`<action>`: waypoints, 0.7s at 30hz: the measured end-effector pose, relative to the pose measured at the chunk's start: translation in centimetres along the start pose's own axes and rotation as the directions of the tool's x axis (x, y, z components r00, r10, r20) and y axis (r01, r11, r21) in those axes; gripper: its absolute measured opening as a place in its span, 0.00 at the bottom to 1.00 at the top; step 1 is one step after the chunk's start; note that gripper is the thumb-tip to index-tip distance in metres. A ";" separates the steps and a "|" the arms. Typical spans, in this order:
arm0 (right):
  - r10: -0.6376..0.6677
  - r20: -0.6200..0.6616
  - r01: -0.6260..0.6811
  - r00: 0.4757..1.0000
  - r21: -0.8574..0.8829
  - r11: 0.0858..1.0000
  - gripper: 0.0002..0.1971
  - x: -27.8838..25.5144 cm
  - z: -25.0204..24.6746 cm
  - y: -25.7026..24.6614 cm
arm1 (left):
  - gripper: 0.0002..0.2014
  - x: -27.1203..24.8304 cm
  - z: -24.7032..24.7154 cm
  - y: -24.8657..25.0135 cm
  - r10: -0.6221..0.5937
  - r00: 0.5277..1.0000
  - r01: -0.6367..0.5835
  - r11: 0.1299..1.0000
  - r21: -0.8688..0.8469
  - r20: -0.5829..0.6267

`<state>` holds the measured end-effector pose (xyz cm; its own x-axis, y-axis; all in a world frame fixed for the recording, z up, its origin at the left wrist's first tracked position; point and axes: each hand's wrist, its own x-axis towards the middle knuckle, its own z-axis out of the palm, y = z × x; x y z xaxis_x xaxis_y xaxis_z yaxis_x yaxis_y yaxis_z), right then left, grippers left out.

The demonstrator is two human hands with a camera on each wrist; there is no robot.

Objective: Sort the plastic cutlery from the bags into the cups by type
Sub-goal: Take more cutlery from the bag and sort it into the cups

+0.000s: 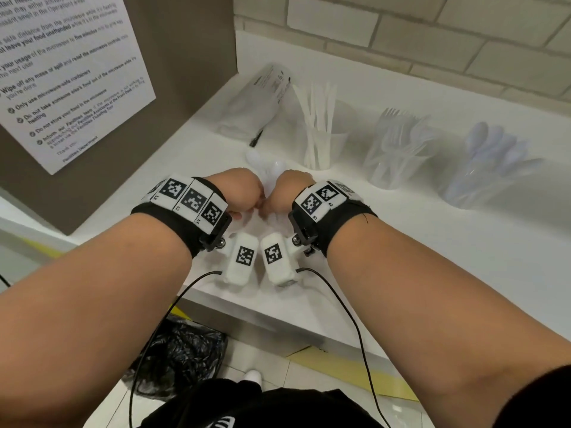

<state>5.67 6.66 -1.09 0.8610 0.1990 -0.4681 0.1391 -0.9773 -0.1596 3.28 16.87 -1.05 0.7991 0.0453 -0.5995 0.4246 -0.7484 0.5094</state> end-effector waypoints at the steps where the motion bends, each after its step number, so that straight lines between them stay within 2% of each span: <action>1: 0.005 0.001 -0.005 1.000 -0.027 1.000 0.17 0.1 0.0 -0.1 | 0.14 -0.1 -0.1 -0.1 0.021 1.000 -0.020 0.998 0.057 -0.013; 3: 0.015 -0.027 -0.016 1.000 -0.049 0.999 0.16 0.2 0.3 -0.2 | 0.18 -0.2 -0.2 -0.5 0.059 0.998 -0.058 0.991 0.118 -0.001; 5: 0.027 -0.055 -0.031 0.998 -0.071 0.997 0.19 0.2 0.6 -0.2 | 0.20 -0.3 -0.2 -0.7 0.061 0.998 -0.059 0.988 0.142 -0.015; 8: 0.013 -0.079 -0.019 0.997 -0.075 0.997 0.14 0.3 0.8 0.1 | 0.21 0.3 -1.0 -0.5 0.049 0.974 0.003 0.973 0.230 -0.221; 10: 0.026 -0.070 -0.032 0.997 -0.080 0.996 0.09 0.4 0.8 0.1 | 0.28 1.0 -1.8 -0.6 0.009 0.958 0.051 0.978 0.202 -0.286; 12: 0.044 -0.062 -0.048 0.997 -0.079 0.996 0.10 0.6 0.8 0.2 | 0.32 1.3 -2.4 -0.6 0.017 0.967 0.040 0.976 0.214 -0.256; 15: 0.039 -0.058 -0.043 0.998 -0.076 0.996 0.09 0.6 0.7 0.3 | 0.24 1.7 -2.6 -0.5 0.058 0.975 0.021 0.936 0.350 -0.213; 18: 0.026 -0.047 -0.030 0.999 -0.100 0.995 0.07 0.7 0.7 0.6 | 0.22 1.2 -2.2 -0.1 0.091 0.978 0.003 0.894 0.448 -0.188; 21: 0.050 -0.067 -0.056 0.997 -0.083 0.995 0.16 0.8 1.0 0.2 | 0.23 1.3 -1.3 0.0 0.094 0.980 -0.004 0.891 0.454 -0.175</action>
<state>5.92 6.65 -2.42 0.8977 0.1444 -0.4163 0.1313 -0.9895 -0.0602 4.89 17.79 -1.09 0.8976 0.0899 -0.4315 0.1816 -0.9675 0.1761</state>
